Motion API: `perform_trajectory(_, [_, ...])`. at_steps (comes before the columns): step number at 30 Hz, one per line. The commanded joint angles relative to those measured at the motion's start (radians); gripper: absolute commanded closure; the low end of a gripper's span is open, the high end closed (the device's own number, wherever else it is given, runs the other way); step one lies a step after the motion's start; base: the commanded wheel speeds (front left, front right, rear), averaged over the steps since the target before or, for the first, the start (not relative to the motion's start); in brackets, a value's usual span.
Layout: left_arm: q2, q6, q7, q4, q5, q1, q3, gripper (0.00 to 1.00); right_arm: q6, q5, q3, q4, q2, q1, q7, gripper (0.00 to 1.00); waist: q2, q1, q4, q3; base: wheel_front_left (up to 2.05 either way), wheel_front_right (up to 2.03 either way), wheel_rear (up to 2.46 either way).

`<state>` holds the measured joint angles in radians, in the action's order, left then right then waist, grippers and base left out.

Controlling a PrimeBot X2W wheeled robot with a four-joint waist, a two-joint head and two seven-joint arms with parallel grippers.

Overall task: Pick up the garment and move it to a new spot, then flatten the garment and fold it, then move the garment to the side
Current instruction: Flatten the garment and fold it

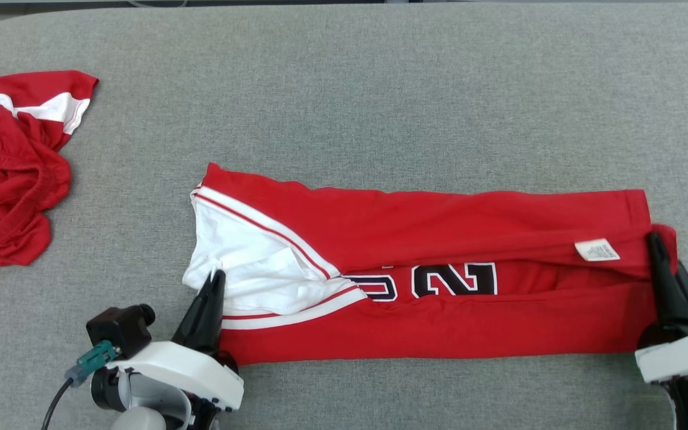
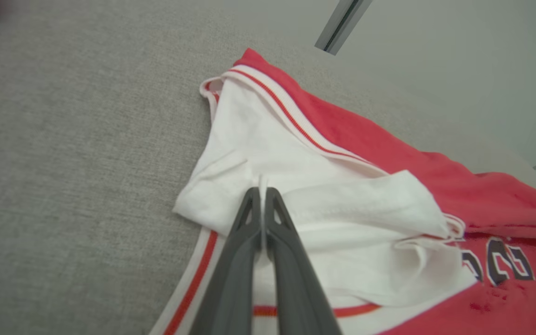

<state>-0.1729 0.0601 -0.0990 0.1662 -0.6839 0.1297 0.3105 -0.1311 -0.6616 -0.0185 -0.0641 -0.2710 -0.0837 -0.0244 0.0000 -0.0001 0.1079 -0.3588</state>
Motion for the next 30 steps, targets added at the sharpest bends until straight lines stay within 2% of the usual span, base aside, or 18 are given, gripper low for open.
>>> perform_trajectory(1, [-0.006,0.011,0.013,-0.006,-0.008,-0.023,0.005,1.00,0.001,0.002,-0.004,-0.019,-0.003,0.026,-0.014,1.00,0.0000,0.0001,-0.003,0.010,0.00,0.00,0.00])
perform_trajectory(2, [-0.007,0.013,0.020,-0.007,-0.010,-0.030,0.007,1.00,0.001,0.010,-0.013,-0.026,-0.007,0.033,-0.017,0.81,0.0000,0.0001,-0.004,0.013,0.00,0.00,0.00])
perform_trajectory(3, [-0.007,0.013,0.020,-0.007,-0.010,-0.030,0.007,1.00,0.001,0.010,-0.013,-0.026,-0.007,0.033,-0.017,0.81,0.0000,0.0001,-0.004,0.013,0.00,0.00,0.00])
perform_trajectory(4, [-0.008,0.015,0.029,-0.008,-0.013,-0.041,0.010,1.00,0.001,0.008,-0.018,-0.031,-0.002,0.039,-0.025,0.55,0.0000,0.0001,-0.004,0.016,0.00,0.00,0.00])
perform_trajectory(5, [-0.008,0.023,0.035,-0.010,-0.016,-0.047,0.010,0.96,0.001,0.006,-0.022,-0.036,0.002,0.048,-0.029,0.05,0.0000,0.0001,-0.003,0.018,0.00,0.00,0.00])
perform_trajectory(6, [-0.009,0.027,0.034,-0.013,-0.013,-0.050,0.009,0.20,0.001,0.022,-0.022,-0.038,-0.001,0.058,-0.039,0.00,0.0000,0.0001,-0.002,0.021,0.00,0.00,0.00])
perform_trajectory(7, [-0.009,0.029,0.024,-0.020,-0.009,-0.051,0.006,0.00,0.001,0.040,-0.023,-0.036,-0.004,0.067,-0.053,0.00,0.0000,0.0001,-0.001,0.024,0.00,0.00,0.00])
perform_trajectory(9, [-0.014,0.032,-0.010,-0.030,0.007,-0.055,-0.002,0.00,0.001,0.118,-0.021,-0.024,-0.013,0.084,-0.085,0.00,0.0000,0.0001,-0.002,0.030,0.00,0.00,0.00])
perform_trajectory(13, [-0.019,0.051,-0.101,-0.045,0.050,-0.056,-0.025,0.00,0.001,0.244,0.014,0.042,0.023,0.113,-0.149,0.00,0.0000,0.0001,-0.012,0.047,0.00,0.00,0.00])
perform_trajectory(17, [-0.022,0.080,-0.150,-0.083,0.114,-0.043,-0.050,0.00,0.000,0.342,0.052,0.117,0.063,0.114,-0.163,0.00,0.0000,0.0001,-0.027,0.066,0.00,0.00,0.00])
perform_trajectory(19, [-0.026,0.080,-0.159,-0.100,0.140,-0.037,-0.071,0.00,0.001,0.382,0.066,0.150,0.076,0.105,-0.153,0.00,0.0000,0.0001,-0.034,0.078,0.00,0.00,0.00])
perform_trajectory(24, [-0.007,0.074,-0.167,-0.140,0.198,-0.046,-0.121,0.00,0.001,0.446,0.071,0.205,0.102,0.100,-0.111,0.00,0.0000,0.0001,-0.045,0.115,0.00,0.00,0.00])
perform_trajectory(30, [0.013,0.049,-0.167,-0.139,0.280,-0.075,-0.139,0.00,0.001,0.472,0.053,0.210,0.124,0.130,-0.084,0.00,0.0000,0.0001,-0.047,0.149,0.00,0.00,0.00])
